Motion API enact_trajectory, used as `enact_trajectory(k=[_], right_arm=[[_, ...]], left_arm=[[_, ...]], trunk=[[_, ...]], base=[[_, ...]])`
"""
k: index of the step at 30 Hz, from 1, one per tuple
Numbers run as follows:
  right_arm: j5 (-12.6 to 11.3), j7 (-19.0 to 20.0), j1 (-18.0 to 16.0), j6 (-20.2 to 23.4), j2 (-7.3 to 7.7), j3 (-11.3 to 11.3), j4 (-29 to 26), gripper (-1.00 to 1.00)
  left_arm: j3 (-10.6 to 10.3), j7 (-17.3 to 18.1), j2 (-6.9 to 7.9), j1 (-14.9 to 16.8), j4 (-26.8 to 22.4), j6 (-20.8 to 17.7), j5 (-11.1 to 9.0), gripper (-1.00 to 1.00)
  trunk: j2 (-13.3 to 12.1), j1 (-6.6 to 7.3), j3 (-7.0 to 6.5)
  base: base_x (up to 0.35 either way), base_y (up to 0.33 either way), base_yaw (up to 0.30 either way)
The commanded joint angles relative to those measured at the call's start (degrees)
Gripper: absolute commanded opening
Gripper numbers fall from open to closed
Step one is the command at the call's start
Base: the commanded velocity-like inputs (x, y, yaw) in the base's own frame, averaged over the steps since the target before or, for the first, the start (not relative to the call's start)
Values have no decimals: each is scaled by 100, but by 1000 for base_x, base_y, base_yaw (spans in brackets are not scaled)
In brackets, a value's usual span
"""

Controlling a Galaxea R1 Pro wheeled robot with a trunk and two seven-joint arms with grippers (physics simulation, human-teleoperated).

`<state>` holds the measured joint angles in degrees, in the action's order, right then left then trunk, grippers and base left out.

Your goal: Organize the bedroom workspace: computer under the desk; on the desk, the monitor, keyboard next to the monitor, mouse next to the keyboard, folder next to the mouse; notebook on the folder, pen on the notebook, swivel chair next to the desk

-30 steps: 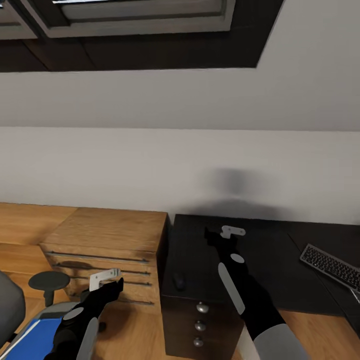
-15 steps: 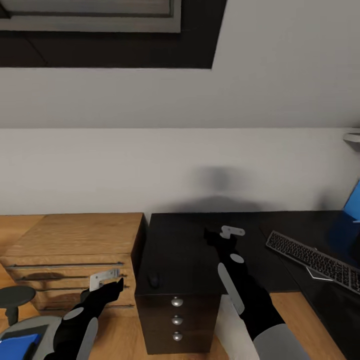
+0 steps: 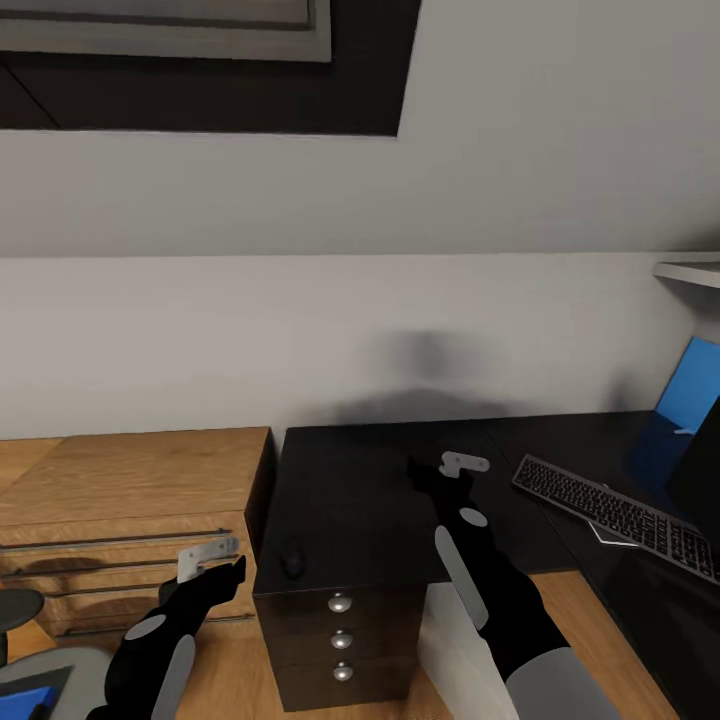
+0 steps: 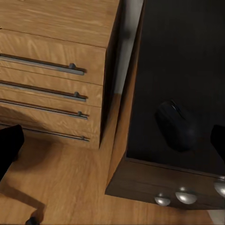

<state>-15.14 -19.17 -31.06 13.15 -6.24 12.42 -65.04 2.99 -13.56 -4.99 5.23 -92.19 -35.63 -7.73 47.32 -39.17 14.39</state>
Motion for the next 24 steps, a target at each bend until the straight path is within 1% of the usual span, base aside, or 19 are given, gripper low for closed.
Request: enact_trajectory(k=[1,7,9,18,24], right_arm=[[-42,-44,-5,21,4,11,-9,100],[-18,-45,-5,21,21,6,-4,100],[-12,-44,-5,21,24,6,-2,100],[2,-46,-5,6,31,-2,31,100],[6,-51,-5,3,27,-29,218,100]], left_arm=[[4,-42,-3,4,-8,-23,-61,100],[33,-42,6,4,-23,-23,-62,100],[38,-42,6,4,-25,-21,-62,100],[43,-42,7,4,-36,-14,-62,100],[44,-42,8,4,-36,-18,-62,100]], trunk=[[7,-1,8],[7,-1,9],[7,-1,9],[7,-1,9],[7,-1,9]], base=[[0,0,-3],[0,-6,0],[0,-116,0],[0,-292,0],[0,-230,0]])
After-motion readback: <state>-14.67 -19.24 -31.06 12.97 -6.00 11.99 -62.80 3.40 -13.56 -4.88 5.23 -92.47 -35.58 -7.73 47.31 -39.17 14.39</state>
